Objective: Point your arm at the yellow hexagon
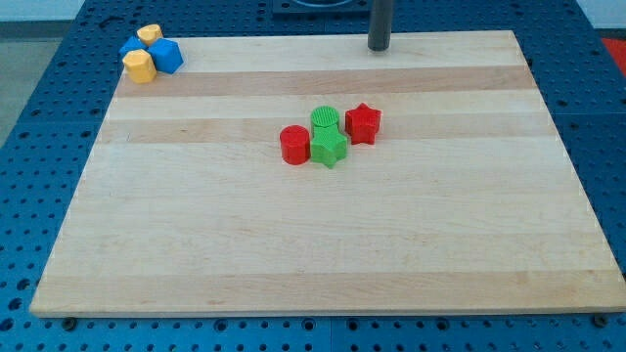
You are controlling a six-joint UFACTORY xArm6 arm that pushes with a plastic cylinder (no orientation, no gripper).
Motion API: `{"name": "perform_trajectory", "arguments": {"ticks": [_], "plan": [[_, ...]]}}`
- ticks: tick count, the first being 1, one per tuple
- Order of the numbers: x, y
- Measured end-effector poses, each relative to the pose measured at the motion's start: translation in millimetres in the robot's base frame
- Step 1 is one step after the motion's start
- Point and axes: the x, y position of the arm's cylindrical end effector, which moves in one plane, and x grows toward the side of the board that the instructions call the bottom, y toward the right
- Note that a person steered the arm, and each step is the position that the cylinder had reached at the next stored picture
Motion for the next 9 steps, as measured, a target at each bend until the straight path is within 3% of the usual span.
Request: {"name": "perform_trajectory", "arguments": {"ticks": [3,5,7,9], "plan": [[-22,-67],[49,-99],[104,-178],[95,-286]]}}
